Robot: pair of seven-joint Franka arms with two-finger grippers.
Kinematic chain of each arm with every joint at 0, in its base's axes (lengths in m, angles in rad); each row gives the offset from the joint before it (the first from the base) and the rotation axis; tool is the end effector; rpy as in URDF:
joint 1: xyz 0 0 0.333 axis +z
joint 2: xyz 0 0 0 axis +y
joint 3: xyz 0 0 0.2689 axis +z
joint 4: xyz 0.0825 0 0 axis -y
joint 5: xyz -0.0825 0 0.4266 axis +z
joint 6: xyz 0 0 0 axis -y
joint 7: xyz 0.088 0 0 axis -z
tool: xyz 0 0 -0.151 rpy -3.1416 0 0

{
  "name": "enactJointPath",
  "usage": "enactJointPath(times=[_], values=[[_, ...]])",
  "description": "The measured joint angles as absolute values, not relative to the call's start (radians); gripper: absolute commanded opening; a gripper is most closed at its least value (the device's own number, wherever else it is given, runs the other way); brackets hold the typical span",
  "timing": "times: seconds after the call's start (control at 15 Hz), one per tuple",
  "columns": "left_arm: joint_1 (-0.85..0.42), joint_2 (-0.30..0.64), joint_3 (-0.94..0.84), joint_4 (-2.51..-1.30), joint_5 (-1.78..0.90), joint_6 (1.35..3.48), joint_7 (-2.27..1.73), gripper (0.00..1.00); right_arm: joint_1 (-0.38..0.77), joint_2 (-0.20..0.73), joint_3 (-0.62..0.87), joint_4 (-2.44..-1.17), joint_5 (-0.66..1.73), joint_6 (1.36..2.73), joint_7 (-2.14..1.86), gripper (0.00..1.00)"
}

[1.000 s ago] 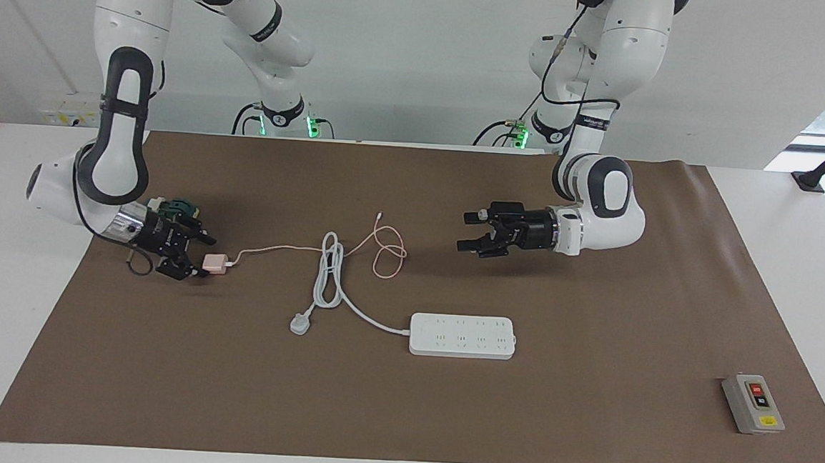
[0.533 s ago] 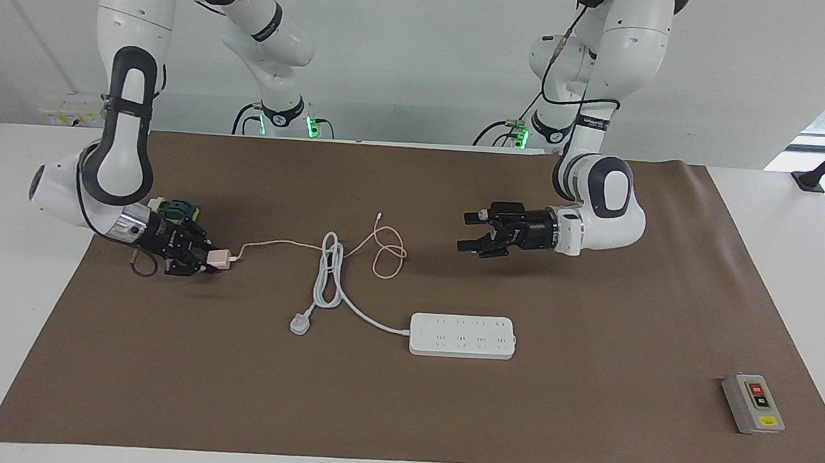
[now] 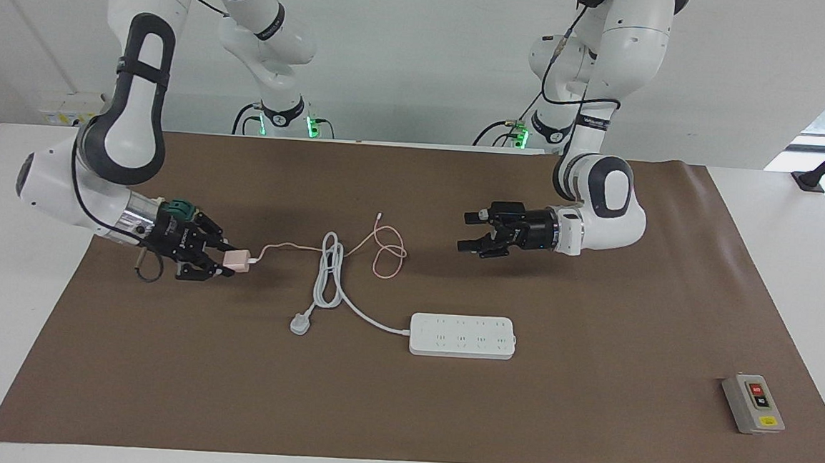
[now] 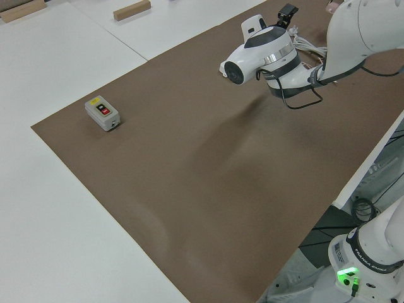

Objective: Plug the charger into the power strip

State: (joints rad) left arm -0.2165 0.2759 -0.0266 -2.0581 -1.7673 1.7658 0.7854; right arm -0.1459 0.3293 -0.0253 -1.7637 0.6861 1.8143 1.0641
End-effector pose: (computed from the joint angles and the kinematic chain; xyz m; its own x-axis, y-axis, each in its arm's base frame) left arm 0.5702 -0.2737 0.2736 0.9994 0.0338 0.0004 -0.0008 0.0115 0.9999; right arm 0.6374 -0.0292 0.2741 0.0468 -0.7749 -0.6304 -0.9971 -0.0743 0.0173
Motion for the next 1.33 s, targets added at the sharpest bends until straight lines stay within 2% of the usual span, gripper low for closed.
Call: enactJointPath(times=[0.6,1.0,1.33], values=[[-0.216,0.276,-0.025,-2.048,-1.767,1.766,0.787,1.00,0.135,0.180,-0.021,-1.766,0.737,1.824,1.339,0.00],[-0.216,0.276,-0.026,-2.047,-1.767,1.767,0.787,1.00,0.336,0.174,-0.020,-1.776,0.737,2.067,1.529,0.00],[-0.220,0.276,-0.031,-2.047,-1.767,1.769,0.787,1.00,0.370,0.180,-0.020,-1.784,0.737,2.165,1.555,0.00]])
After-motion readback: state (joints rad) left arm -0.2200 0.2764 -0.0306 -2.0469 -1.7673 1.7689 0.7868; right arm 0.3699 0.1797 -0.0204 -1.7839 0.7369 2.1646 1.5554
